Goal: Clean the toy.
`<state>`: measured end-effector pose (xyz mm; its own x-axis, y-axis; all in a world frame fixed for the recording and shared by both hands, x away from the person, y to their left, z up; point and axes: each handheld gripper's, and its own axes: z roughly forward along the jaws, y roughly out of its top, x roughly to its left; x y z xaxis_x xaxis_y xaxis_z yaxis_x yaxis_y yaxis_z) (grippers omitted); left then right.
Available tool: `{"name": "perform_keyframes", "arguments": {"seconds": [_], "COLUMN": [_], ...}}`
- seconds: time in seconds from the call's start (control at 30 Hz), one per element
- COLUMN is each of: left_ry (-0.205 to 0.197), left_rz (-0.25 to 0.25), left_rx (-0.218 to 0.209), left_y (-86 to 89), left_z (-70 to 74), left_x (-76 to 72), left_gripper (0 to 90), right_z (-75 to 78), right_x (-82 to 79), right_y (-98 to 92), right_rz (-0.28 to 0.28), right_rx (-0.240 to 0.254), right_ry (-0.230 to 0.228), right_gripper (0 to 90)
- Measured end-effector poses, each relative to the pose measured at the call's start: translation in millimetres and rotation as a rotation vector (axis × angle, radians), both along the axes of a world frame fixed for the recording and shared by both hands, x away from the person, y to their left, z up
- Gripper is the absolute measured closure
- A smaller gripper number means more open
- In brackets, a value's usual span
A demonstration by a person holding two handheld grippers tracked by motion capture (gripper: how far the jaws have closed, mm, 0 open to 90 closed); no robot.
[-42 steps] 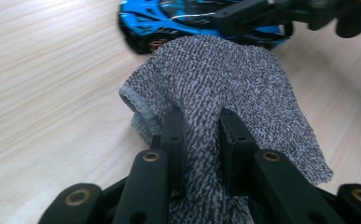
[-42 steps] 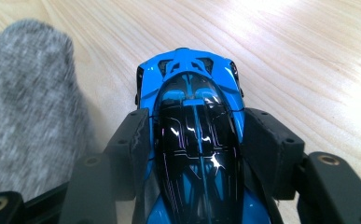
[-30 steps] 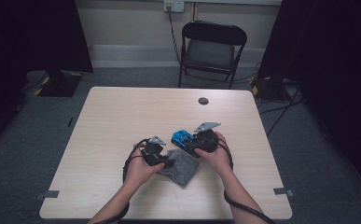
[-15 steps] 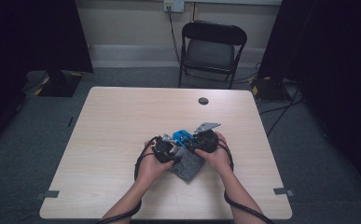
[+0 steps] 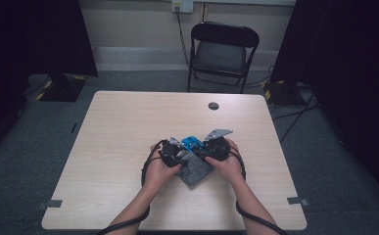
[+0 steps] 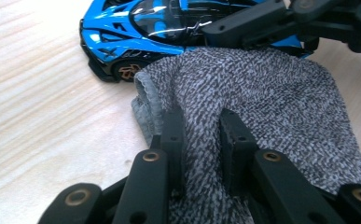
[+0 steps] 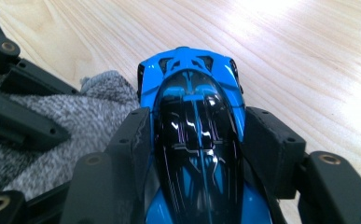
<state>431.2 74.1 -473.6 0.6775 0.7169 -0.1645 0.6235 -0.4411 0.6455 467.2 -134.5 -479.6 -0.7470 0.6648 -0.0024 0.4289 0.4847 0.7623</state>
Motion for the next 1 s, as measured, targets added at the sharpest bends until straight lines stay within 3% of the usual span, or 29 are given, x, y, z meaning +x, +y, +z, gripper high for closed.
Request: {"name": "perform_keyframes", "arguments": {"seconds": [0.77, 1.0], "left_ry": [-0.006, -0.004], "left_rz": [0.104, 0.138], "left_rx": [0.046, 0.042], "left_y": [31.8, 41.8], "left_z": [3.3, 2.8], "left_x": [17.7, 23.4], "left_gripper": [74.3, 74.2], "right_z": [0.4, 0.0], "right_x": [-1.2, -1.1], "right_y": [-1.4, -1.8], "right_rz": [0.007, 0.008], "right_rx": [-0.008, -0.004], "right_ry": [-0.002, -0.004], "right_gripper": [42.5, 42.5]}}
